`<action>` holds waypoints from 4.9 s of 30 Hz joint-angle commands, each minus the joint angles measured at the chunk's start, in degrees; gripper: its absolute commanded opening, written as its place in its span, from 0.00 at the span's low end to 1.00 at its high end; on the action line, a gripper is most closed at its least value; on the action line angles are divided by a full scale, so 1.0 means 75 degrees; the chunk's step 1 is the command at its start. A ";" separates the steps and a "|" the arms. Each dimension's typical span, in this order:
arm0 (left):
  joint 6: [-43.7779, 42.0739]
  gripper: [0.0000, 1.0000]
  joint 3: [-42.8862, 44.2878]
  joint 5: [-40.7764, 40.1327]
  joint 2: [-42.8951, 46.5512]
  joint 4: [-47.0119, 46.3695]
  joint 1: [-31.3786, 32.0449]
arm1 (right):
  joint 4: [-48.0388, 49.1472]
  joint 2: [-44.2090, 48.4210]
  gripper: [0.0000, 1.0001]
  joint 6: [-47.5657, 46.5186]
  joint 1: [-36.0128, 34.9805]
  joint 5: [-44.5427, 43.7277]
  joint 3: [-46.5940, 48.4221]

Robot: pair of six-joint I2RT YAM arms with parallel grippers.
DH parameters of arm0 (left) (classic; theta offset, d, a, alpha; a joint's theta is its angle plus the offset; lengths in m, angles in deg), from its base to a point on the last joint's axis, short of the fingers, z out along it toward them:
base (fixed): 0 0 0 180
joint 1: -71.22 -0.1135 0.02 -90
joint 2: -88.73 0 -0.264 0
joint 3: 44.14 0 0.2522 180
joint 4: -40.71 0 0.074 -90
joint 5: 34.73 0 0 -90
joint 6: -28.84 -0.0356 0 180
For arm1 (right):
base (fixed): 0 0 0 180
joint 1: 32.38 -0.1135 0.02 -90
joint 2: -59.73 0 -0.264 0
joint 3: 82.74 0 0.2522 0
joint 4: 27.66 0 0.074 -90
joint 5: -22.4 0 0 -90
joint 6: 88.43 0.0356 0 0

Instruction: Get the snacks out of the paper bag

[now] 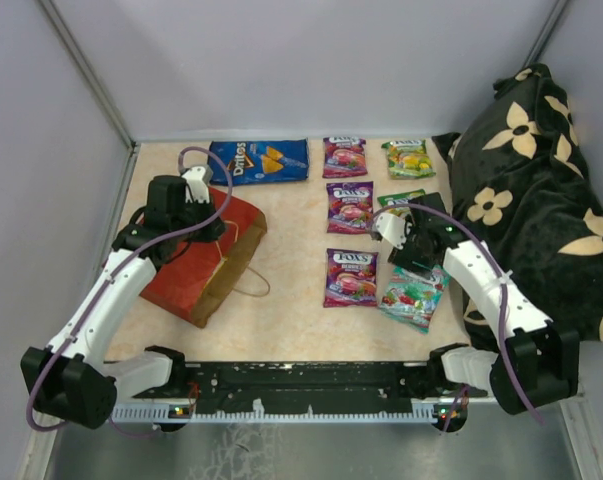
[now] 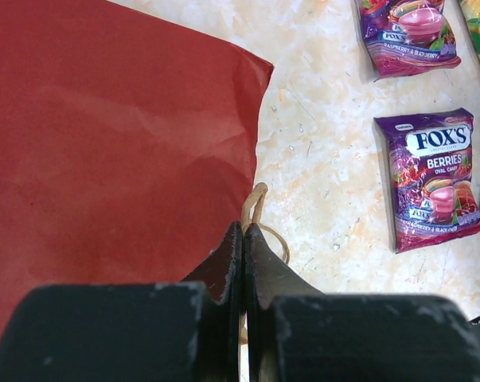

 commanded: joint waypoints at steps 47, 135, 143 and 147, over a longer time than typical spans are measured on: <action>-0.0155 0.00 -0.0277 -0.0518 -0.0235 0.0240 -0.0022 | 0.1482 0.1137 0.99 1.4900 0.0073 -0.1770 -0.2782; -0.0223 0.00 0.0104 -0.0228 -0.0627 0.0404 0.0095 | 0.2313 -0.6306 0.71 0.7332 0.1706 -0.0364 0.4067; -0.0202 0.00 0.0226 -0.0313 -0.0663 0.0480 0.0116 | 0.2002 -0.6262 0.83 0.7254 0.1772 -0.0272 0.4512; -0.0177 0.00 0.0402 -0.0425 -0.0674 0.0544 0.0130 | 0.1769 -0.5590 0.99 0.7212 0.1779 0.0096 0.5216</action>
